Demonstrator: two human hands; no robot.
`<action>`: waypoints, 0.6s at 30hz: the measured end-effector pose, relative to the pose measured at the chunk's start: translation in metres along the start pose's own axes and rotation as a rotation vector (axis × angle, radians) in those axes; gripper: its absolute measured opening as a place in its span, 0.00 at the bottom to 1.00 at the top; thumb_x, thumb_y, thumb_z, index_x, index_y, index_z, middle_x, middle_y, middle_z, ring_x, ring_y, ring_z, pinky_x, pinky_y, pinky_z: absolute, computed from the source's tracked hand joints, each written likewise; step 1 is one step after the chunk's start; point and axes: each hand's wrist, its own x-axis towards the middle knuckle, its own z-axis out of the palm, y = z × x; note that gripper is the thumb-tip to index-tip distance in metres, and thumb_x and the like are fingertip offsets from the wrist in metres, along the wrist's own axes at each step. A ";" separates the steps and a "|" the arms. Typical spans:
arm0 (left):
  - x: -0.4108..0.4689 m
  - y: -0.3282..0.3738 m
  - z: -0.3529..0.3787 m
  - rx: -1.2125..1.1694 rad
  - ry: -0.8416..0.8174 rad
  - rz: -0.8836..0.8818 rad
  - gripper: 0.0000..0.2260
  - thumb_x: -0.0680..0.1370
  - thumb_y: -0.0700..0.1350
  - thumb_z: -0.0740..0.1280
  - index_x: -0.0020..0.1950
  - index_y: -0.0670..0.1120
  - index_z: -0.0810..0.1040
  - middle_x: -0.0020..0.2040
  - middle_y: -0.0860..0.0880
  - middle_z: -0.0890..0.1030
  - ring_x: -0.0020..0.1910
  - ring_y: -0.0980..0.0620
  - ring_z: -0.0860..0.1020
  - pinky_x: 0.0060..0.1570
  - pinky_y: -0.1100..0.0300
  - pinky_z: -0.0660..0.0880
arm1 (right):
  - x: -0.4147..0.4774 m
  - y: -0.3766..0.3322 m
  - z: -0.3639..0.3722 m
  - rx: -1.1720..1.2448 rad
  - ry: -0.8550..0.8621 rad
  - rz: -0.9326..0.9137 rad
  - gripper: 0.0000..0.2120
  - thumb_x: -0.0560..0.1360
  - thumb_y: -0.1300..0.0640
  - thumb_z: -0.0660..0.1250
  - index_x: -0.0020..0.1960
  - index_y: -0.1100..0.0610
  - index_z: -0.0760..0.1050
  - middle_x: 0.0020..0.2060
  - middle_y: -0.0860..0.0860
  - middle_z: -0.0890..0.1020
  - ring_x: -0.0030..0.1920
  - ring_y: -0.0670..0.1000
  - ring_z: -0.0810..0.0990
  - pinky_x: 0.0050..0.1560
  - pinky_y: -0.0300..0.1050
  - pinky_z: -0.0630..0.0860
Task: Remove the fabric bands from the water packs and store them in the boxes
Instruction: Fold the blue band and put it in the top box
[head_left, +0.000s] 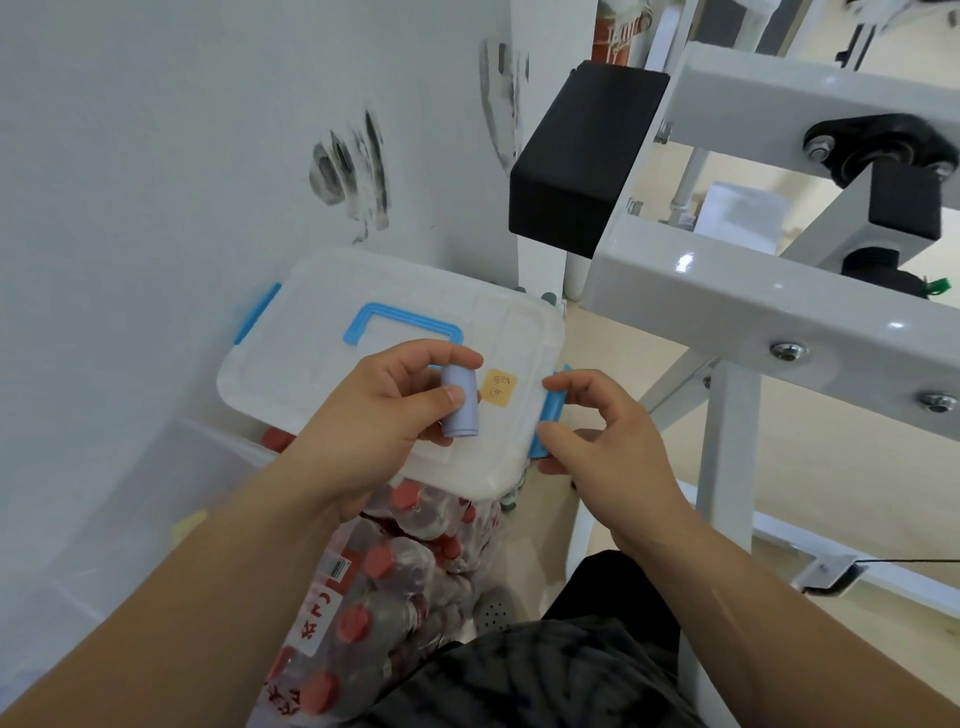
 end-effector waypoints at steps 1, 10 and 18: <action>0.001 0.000 0.002 0.009 -0.006 0.002 0.13 0.81 0.37 0.65 0.55 0.53 0.83 0.51 0.49 0.86 0.54 0.47 0.82 0.48 0.59 0.82 | 0.001 0.000 -0.001 -0.048 0.014 -0.008 0.17 0.73 0.60 0.71 0.55 0.41 0.78 0.57 0.44 0.79 0.43 0.52 0.85 0.43 0.49 0.84; -0.001 0.004 -0.027 0.162 0.173 0.171 0.15 0.79 0.36 0.66 0.52 0.58 0.83 0.50 0.45 0.85 0.51 0.41 0.80 0.49 0.47 0.80 | 0.004 -0.046 0.015 -0.638 -0.075 -0.438 0.23 0.72 0.55 0.71 0.66 0.44 0.76 0.73 0.47 0.69 0.74 0.50 0.63 0.73 0.47 0.59; -0.018 -0.013 -0.109 0.113 0.470 0.127 0.16 0.79 0.35 0.64 0.50 0.58 0.82 0.49 0.40 0.83 0.40 0.46 0.74 0.40 0.52 0.71 | 0.051 -0.084 0.091 -0.960 -0.442 -0.512 0.26 0.82 0.42 0.60 0.78 0.47 0.65 0.80 0.49 0.63 0.80 0.53 0.57 0.80 0.52 0.53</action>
